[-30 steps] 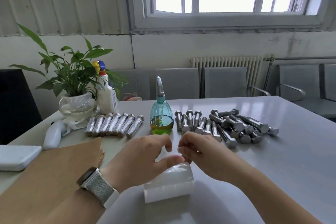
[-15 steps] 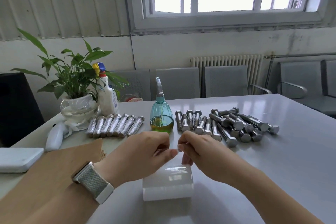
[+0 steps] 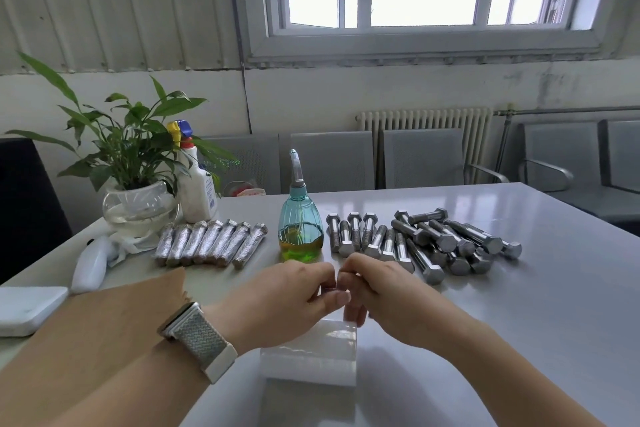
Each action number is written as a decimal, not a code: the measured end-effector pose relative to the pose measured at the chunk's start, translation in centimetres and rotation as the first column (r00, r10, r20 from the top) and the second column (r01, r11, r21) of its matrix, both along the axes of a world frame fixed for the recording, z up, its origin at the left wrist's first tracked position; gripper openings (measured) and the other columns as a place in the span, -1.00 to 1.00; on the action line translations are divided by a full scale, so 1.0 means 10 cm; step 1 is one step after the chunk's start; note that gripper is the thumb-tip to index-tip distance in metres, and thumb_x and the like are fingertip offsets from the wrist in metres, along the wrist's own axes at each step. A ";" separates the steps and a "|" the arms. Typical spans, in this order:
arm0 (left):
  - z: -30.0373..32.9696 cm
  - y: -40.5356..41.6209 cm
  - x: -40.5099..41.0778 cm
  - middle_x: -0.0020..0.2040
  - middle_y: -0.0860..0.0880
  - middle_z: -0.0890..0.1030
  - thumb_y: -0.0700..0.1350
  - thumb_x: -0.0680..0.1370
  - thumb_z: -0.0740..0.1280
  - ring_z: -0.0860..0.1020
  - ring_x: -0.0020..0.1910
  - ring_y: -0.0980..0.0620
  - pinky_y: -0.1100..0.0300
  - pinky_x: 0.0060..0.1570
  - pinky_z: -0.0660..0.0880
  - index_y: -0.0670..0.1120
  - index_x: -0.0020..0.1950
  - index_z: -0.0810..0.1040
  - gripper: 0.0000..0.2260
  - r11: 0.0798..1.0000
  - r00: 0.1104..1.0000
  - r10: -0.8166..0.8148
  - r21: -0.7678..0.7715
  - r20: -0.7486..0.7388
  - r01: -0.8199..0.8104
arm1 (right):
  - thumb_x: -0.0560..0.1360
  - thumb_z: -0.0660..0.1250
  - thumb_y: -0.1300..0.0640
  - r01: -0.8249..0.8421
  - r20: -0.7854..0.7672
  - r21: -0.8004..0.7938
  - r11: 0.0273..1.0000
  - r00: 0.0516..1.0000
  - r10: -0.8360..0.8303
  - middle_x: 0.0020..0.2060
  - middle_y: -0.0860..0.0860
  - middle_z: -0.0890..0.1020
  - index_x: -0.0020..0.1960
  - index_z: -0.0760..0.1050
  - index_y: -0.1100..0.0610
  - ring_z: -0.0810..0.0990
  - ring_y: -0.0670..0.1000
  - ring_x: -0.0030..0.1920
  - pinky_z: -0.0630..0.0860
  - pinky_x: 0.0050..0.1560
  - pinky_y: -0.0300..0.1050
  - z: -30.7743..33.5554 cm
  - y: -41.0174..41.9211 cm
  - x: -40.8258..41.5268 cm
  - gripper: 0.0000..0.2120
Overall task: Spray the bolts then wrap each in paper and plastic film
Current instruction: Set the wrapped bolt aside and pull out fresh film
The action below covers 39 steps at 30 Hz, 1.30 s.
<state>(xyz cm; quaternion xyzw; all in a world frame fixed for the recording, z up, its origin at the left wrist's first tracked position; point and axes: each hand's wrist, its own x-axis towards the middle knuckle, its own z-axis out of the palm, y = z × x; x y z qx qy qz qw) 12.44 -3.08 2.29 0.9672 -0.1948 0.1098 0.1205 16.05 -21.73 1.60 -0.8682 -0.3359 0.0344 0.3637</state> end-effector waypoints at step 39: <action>-0.28 0.38 0.01 -0.50 0.04 0.33 -0.13 0.67 0.16 0.18 -0.69 0.14 0.44 -0.61 0.05 -0.11 -0.22 0.36 -0.74 -0.243 0.943 0.141 -0.933 -0.303 -0.264 | 0.17 0.65 0.06 0.345 -0.668 0.628 0.697 0.699 0.256 -0.18 0.10 0.70 0.22 0.48 0.18 0.70 0.15 -0.09 0.66 -0.10 0.07 -0.25 0.12 0.12 -0.32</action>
